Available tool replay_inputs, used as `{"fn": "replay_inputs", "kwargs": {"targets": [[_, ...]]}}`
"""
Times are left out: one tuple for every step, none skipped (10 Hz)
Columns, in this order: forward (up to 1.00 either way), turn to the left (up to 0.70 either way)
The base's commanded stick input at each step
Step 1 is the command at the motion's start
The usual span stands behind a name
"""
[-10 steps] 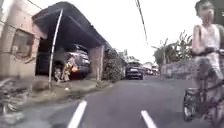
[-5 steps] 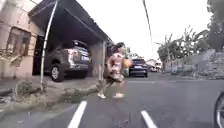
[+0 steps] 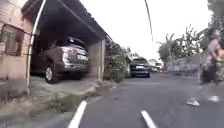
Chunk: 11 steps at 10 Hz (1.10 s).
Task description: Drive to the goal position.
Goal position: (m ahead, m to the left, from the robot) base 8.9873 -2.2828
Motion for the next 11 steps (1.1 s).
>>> {"fn": "replay_inputs", "kwargs": {"targets": [[1.0,-0.4],[1.0,-0.4],[1.0,-0.4],[1.0,-0.4],[1.0,-0.4],[1.0,-0.4],[1.0,-0.4],[1.0,-0.4],[1.0,-0.4],[1.0,-0.4],[1.0,-0.4]]}}
